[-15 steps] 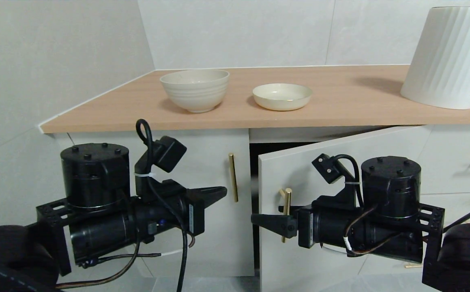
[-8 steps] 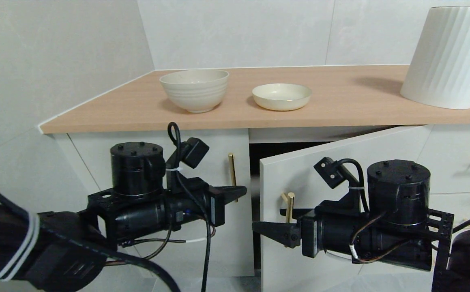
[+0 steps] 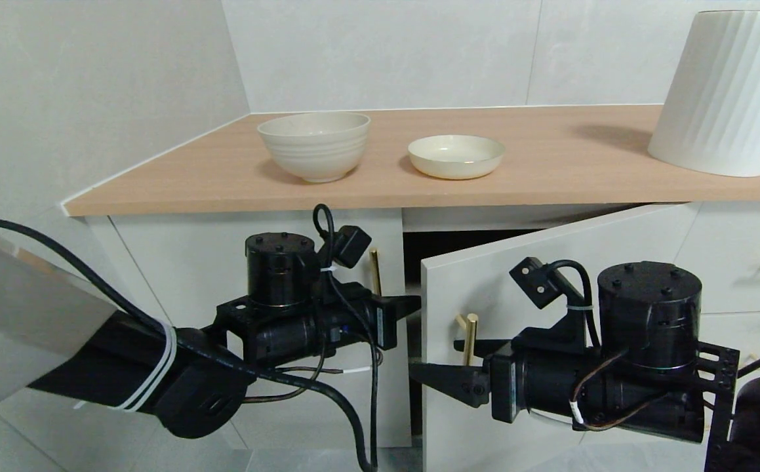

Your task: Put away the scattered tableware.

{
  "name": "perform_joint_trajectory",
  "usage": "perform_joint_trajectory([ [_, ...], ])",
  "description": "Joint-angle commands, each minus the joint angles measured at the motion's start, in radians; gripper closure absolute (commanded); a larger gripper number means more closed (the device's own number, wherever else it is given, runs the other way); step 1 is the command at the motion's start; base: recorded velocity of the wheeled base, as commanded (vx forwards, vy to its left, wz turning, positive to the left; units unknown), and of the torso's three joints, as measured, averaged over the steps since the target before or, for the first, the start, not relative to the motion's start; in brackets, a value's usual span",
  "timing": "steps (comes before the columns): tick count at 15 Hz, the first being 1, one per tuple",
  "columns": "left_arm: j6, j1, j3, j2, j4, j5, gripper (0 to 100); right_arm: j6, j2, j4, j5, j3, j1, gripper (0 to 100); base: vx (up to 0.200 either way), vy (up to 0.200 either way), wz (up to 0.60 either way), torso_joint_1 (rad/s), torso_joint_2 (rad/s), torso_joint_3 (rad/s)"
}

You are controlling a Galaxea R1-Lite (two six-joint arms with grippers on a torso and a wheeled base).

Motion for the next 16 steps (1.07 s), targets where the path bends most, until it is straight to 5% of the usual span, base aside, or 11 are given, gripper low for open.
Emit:
perform_joint_trajectory([
  [1, -0.022, -0.020, -0.035, 0.031, -0.012, 0.002, 100, 0.000, -0.001, 0.001, -0.002, 0.000, 0.000, 0, 0.000, 0.000, 0.00, 0.000, 0.00, 0.000],
  [4, -0.052, -0.047, -0.048, 0.030, -0.015, 0.002, 100, -0.001, 0.002, 0.000, -0.004, -0.002, -0.003, 0, 0.000, 0.000, 0.00, 0.000, 0.00, 0.000],
  [9, -0.055, -0.080, -0.036, 0.033, -0.064, 0.008, 100, -0.060, -0.001, -0.002, -0.019, -0.002, -0.026, 0, 0.000, 0.000, 0.00, 0.000, 0.00, 0.000],
  [16, -0.054, -0.096, -0.015, 0.024, -0.078, 0.009, 100, -0.150, -0.124, -0.046, -0.100, 0.075, -0.205, 0, 0.000, 0.000, 0.00, 0.000, 0.00, 0.000],
])
